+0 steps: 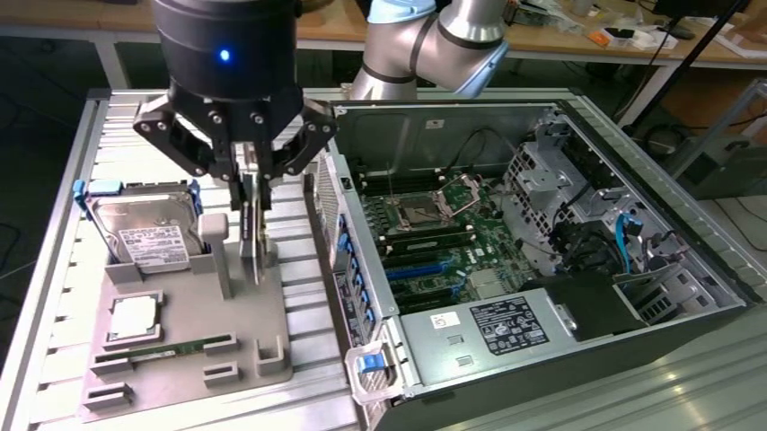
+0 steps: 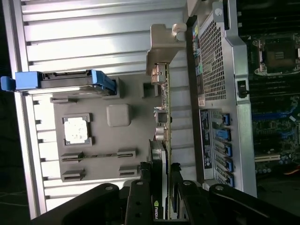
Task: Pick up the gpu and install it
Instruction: 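Pick up the gpu and move the gpu toward the slot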
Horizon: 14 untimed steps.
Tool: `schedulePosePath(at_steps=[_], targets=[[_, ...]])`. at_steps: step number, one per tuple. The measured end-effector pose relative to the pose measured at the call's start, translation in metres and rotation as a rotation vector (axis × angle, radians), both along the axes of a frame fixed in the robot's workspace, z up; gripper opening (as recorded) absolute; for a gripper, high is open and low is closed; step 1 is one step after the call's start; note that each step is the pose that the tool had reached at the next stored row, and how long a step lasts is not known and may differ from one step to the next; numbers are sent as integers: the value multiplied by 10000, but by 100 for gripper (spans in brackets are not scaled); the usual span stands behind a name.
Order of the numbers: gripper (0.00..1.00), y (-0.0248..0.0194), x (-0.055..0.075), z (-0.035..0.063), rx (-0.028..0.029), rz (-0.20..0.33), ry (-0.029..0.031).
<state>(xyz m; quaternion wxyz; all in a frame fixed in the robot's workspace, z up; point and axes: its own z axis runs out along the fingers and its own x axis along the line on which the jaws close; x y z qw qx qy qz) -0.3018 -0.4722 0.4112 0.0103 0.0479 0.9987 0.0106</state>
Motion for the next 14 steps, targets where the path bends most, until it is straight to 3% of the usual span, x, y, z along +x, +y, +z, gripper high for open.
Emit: schedulePosePath(at_steps=[4, 8, 14], targets=[[27, 10, 0, 171, -11, 0, -3], [27, 10, 30, 171, -7, -1, -4], [27, 10, 285, 172, -9, 0, 13]])
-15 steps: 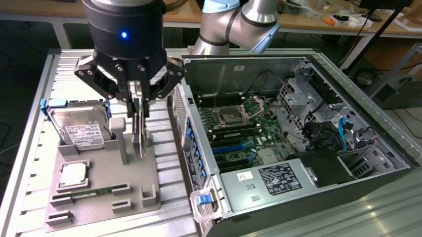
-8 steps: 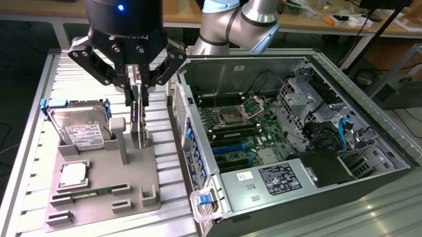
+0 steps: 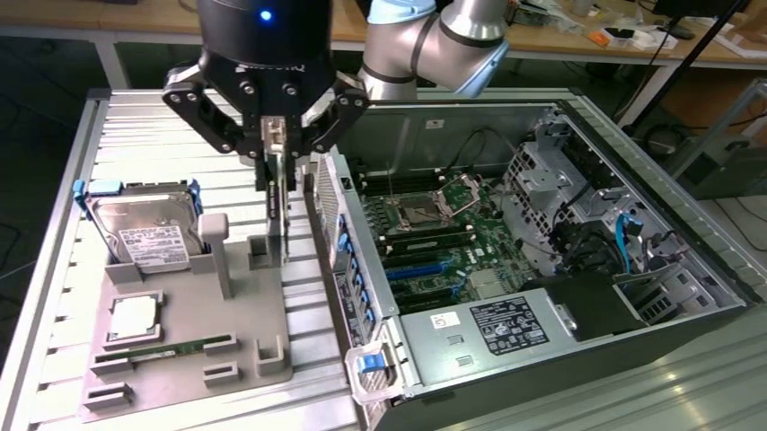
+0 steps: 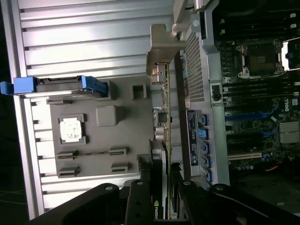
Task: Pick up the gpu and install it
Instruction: 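Pick up the gpu and move the gpu toward the slot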
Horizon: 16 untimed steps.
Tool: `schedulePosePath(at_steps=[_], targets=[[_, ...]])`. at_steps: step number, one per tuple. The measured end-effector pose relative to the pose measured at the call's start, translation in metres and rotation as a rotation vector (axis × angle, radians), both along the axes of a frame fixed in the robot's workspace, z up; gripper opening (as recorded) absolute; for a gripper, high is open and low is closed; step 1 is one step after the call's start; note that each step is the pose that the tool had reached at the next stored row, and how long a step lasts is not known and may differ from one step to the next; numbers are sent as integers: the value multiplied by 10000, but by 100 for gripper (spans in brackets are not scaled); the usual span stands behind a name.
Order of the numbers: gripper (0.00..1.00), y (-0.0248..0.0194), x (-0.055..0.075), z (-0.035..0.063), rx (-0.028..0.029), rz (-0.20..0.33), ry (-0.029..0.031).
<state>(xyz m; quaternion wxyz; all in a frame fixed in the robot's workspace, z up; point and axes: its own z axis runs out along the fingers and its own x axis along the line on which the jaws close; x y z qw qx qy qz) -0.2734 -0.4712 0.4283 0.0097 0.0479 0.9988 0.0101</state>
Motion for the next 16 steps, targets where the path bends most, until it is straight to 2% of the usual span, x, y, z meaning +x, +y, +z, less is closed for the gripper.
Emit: schedulePosePath(at_steps=[16], targets=[[27, 0, 729, 0, 1, 0, 12]])
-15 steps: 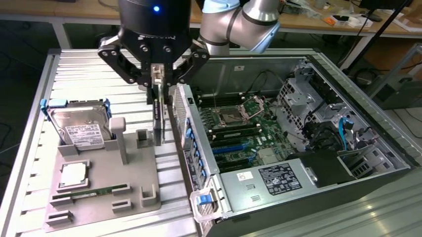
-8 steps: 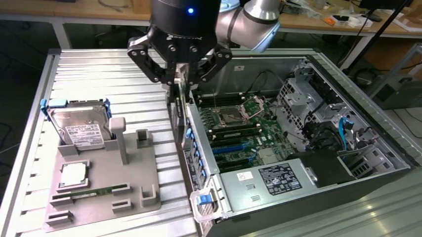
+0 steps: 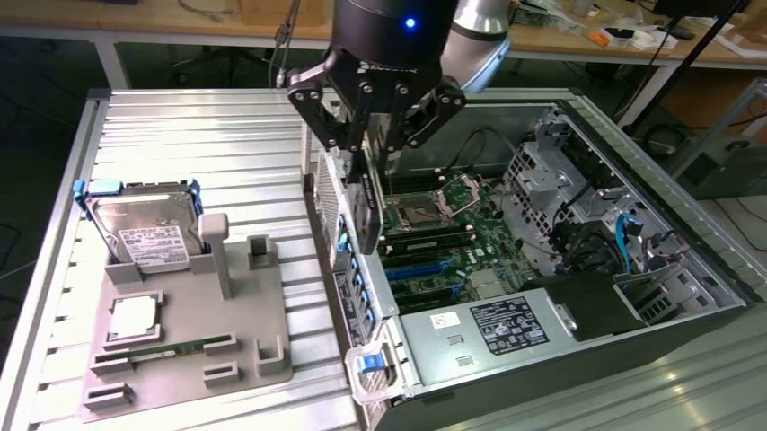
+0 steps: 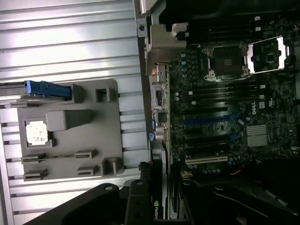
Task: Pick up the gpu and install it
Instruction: 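Pick up the gpu and move the gpu toward the slot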
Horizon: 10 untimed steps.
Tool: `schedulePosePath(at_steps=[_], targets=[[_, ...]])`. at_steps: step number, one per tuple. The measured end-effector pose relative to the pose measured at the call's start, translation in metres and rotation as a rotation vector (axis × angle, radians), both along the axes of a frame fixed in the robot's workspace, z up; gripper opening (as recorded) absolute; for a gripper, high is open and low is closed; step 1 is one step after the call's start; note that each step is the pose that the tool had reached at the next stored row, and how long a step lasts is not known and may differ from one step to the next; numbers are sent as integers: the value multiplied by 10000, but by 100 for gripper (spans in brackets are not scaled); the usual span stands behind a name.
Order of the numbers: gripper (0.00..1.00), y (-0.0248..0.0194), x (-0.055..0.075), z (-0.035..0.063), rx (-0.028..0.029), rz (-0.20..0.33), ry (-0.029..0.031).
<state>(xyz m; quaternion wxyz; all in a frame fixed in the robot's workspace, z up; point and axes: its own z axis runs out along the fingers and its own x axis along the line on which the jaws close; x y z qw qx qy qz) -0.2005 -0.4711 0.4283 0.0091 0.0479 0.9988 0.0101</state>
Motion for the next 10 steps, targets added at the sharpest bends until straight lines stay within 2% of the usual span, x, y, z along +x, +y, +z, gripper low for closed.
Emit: schedulePosePath(at_steps=[10], targets=[[27, 0, 416, 0, 0, 0, 0]])
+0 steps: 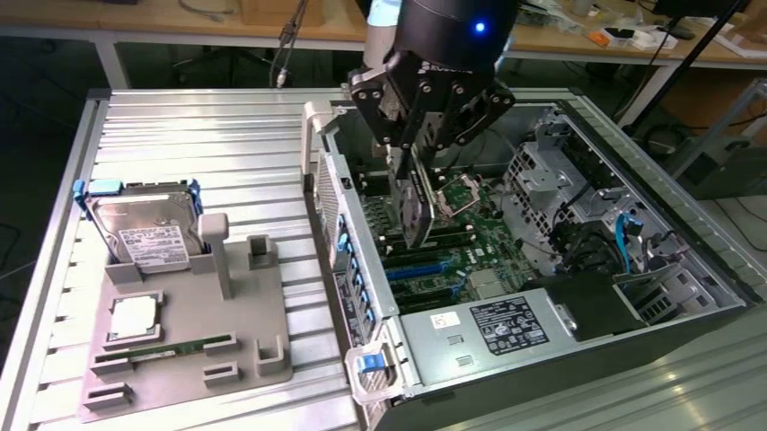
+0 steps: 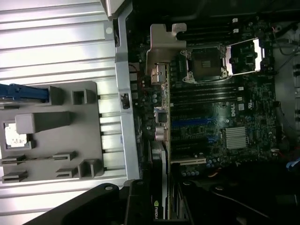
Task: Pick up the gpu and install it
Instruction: 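Pick up the gpu and move the gpu toward the slot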
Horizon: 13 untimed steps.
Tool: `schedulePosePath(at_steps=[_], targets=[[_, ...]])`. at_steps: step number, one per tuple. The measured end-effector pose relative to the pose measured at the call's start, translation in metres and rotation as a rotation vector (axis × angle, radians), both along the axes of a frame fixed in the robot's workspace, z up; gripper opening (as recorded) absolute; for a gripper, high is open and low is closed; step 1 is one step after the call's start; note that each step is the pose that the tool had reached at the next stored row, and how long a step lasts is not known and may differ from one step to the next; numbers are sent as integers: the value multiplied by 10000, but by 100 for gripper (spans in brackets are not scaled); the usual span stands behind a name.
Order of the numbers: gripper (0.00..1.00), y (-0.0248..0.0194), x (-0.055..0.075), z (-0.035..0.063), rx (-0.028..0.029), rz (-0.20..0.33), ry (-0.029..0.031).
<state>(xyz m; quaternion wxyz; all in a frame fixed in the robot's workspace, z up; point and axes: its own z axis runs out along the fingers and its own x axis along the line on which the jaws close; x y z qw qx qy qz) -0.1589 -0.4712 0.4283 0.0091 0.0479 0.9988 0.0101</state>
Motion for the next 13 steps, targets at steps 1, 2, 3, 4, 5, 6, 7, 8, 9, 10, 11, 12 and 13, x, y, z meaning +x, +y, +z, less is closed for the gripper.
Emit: schedulePosePath(at_steps=[1, 2, 3, 4, 5, 6, 7, 8, 9, 10, 11, 12, 13], targets=[[27, 0, 41, 0, 0, 0, 1], [27, 0, 75, 0, 0, 0, 1], [27, 0, 115, 0, -1, 1, 1], [27, 0, 148, 1, -1, 1, 1], [27, 0, 206, 0, 0, 0, 1], [27, 0, 268, 0, 0, 1, 0], [27, 0, 328, 0, 0, 1, 0], [27, 0, 403, 0, 0, 0, 0], [27, 0, 483, 0, -1, 2, 1], [27, 0, 559, 0, 0, 2, 0], [27, 0, 642, 0, 0, 6, 1], [27, 0, 697, 0, 1, 5, 1], [27, 0, 762, 0, 0, 5, 0]])
